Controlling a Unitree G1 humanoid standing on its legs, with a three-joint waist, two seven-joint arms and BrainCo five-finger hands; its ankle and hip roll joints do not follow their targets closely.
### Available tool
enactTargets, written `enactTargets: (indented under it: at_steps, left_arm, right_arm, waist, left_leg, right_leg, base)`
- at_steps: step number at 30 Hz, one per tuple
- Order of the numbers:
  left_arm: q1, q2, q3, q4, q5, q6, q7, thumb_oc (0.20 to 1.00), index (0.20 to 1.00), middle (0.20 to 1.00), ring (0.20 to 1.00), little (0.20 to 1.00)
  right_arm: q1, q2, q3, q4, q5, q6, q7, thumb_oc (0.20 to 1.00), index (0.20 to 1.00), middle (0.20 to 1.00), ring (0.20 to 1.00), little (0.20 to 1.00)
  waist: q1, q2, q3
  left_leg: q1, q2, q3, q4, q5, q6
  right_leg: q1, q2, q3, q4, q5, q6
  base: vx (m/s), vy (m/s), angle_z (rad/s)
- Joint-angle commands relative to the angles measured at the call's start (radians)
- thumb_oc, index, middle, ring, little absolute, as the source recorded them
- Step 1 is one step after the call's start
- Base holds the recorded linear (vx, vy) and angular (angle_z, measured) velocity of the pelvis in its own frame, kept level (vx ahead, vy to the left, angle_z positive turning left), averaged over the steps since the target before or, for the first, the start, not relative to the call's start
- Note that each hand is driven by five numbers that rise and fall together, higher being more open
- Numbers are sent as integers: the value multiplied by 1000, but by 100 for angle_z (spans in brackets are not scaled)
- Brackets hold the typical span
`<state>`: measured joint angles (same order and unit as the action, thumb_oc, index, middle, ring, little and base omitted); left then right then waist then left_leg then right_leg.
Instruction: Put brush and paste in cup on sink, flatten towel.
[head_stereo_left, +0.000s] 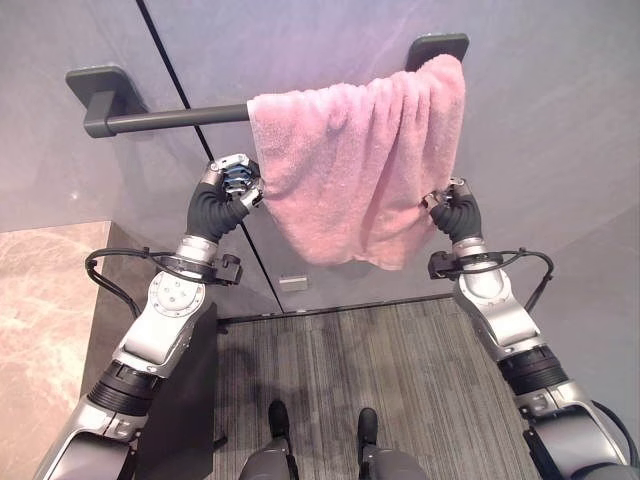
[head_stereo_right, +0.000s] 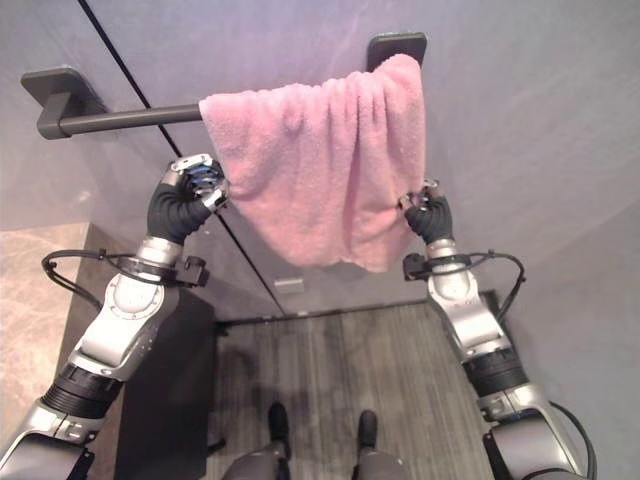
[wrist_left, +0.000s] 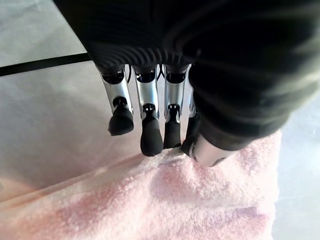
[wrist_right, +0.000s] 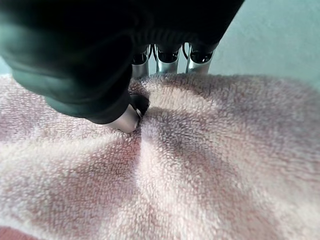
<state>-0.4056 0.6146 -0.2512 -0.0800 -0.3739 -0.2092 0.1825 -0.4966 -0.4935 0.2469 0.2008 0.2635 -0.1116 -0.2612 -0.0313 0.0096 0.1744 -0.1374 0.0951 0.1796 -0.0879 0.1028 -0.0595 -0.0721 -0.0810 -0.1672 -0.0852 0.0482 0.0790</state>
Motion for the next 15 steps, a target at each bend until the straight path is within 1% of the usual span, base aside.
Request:
enactTargets:
  at_steps: [1,3,7,9,10,11,12,13,15]
  left_arm:
    - [-11,-23,27,0,17,-41,20,200,200,200,200,200]
    - [-3,-19,39,-4,23,-43,23,200,200,200,200,200]
    - [8,10,87,-31,83,-49,41,200,200,200,200,200]
    - [10,10,88,-33,83,-48,41,200,200,200,200,200]
    - [17,21,119,-53,101,-58,56,200,200,200,200,200]
    - [21,22,122,-57,103,-56,57,200,200,200,200,200]
    - [38,23,159,-87,123,-63,74,200,200,200,200,200]
    - [57,17,198,-117,133,-73,91,200,200,200,200,200]
    - [87,0,238,-145,123,-87,102,200,200,200,200,200]
  right_arm:
    - [-12,3,-38,-86,32,-58,-17,200,200,200,200,200]
    - [-12,3,-40,-90,34,-61,-18,200,200,200,200,200]
    - [-18,-5,-51,-124,28,-68,-18,200,200,200,200,200]
    - [-17,-4,-51,-125,27,-67,-18,200,200,200,200,200]
    - [-21,-8,-60,-160,22,-73,-16,200,200,200,200,200]
    - [-20,-7,-59,-164,22,-71,-16,200,200,200,200,200]
    - [-23,-7,-69,-203,19,-79,-16,200,200,200,200,200]
    - [-24,-9,-80,-240,15,-90,-15,200,200,200,200,200]
    - [-23,-6,-88,-274,16,-99,-11,200,200,200,200,200]
  waist:
    - [-9,-11,-71]
    - [-6,-12,-72]
    - [1,-16,-76]
    - [0,-17,-76]
    - [5,-19,-80]
    - [4,-19,-79]
    - [6,-21,-81]
    - [11,-25,-83]
    - [14,-28,-85]
  left_leg:
    - [15,31,-13,1,-5,-57]
    - [15,31,-14,1,-5,-57]
    - [19,34,-16,1,-6,-60]
    - [20,34,-16,1,-6,-60]
    - [21,36,-17,1,-7,-62]
    - [21,36,-17,1,-7,-62]
    - [24,36,-19,1,-9,-63]
    - [26,37,-21,1,-9,-64]
    - [28,38,-24,1,-8,-66]
  right_leg:
    - [8,-70,31,-2,40,85]
    - [9,-70,30,-2,40,86]
    - [14,-70,26,-2,36,86]
    - [15,-70,26,-2,36,86]
    - [19,-70,23,-2,34,86]
    - [20,-70,23,-2,33,86]
    - [26,-68,21,-2,30,86]
    - [30,-66,19,-2,28,84]
    - [36,-64,16,-2,25,82]
  base:
    - [0,0,0]
    - [0,0,0]
    - [0,0,0]
    - [0,0,0]
    - [0,0,0]
    - [0,0,0]
    - [0,0,0]
    - [0,0,0]
    - [5,-7,2]
